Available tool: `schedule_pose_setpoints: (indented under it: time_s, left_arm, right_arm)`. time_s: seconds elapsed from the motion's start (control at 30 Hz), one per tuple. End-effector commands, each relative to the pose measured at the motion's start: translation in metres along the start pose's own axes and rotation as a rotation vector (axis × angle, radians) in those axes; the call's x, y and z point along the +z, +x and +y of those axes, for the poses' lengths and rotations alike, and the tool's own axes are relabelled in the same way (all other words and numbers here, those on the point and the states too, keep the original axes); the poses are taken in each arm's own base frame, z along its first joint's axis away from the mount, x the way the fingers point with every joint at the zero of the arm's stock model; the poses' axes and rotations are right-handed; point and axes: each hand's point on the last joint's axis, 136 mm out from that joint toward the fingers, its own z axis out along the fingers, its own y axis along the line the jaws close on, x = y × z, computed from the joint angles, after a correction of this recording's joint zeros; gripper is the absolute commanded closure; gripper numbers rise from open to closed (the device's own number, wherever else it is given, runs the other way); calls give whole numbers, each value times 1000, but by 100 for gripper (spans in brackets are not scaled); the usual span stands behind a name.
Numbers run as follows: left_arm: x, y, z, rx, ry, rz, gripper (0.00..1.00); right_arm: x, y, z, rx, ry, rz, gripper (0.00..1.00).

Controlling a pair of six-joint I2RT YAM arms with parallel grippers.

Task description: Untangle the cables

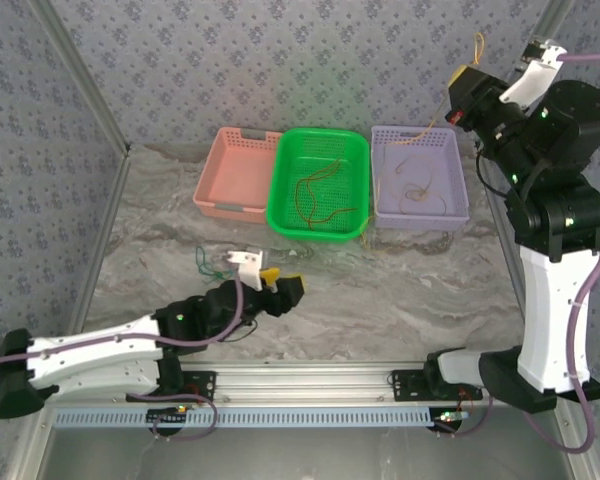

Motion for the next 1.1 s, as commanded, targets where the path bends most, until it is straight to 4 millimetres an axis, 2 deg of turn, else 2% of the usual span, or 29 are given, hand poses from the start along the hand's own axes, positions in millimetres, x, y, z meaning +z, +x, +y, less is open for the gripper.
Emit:
schedule_pose_setpoints:
  time_s: [0.0, 0.1, 0.27, 0.4, 0.6, 0.8, 0.9, 1.07]
  left_arm:
    - [-19, -5, 27, 28, -108, -11, 28]
    - [-38, -18, 45, 36, -178, -37, 27]
    - [-70, -43, 74, 22, -301, -57, 26]
    - [-84, -55, 80, 12, -307, -71, 26]
    - [-81, -53, 83, 24, -324, -55, 25]
    - [-74, -53, 89, 15, -348, -36, 25]
    - [-70, -50, 92, -14, -341, -14, 25]
    - [-67, -48, 95, -31, -337, -4, 25]
  right_arm:
    - [6, -26, -13, -43, 43, -78, 100]
    - [18, -33, -31, -50, 97, -89, 100]
    - [44, -31, -64, -50, 179, -81, 100]
    - [69, -32, -88, -40, 209, -77, 100]
    - [100, -24, -115, -36, 251, -33, 100]
    - [114, -7, -133, -34, 284, 1, 100]
    - [124, 6, -147, -26, 306, 36, 100]
    - [152, 39, -187, 4, 344, 95, 100]
